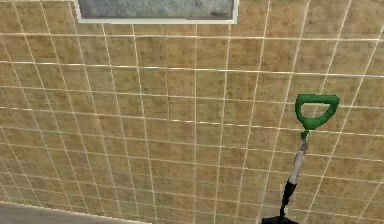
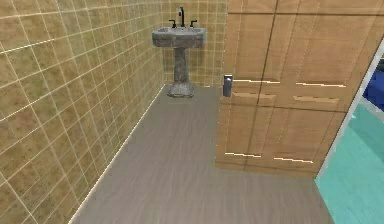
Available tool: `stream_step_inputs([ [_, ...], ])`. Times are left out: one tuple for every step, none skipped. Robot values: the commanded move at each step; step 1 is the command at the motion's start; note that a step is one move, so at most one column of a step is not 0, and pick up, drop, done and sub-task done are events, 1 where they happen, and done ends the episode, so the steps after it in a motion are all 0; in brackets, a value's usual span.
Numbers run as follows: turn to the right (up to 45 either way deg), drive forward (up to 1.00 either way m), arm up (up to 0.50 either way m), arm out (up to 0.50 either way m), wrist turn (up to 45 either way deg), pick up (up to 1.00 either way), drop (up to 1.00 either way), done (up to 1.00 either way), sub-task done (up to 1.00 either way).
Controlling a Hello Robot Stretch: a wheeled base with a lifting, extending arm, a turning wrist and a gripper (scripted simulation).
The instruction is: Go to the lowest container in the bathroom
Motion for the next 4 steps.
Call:
stream_step_inputs([
  [6.0,0.0,0.0,0.0,0.0,0.0,0.0,0.0,0.0],
  [0.0,0.05,0.0,0.0,0.0,0.0,0.0,0.0,0.0],
  [-36.0,0.0,0.0,0.0,0.0,0.0,0.0,0.0,0.0],
  [-3.0,0.0,0.0,0.0,0.0,0.0,0.0,0.0,0.0],
])
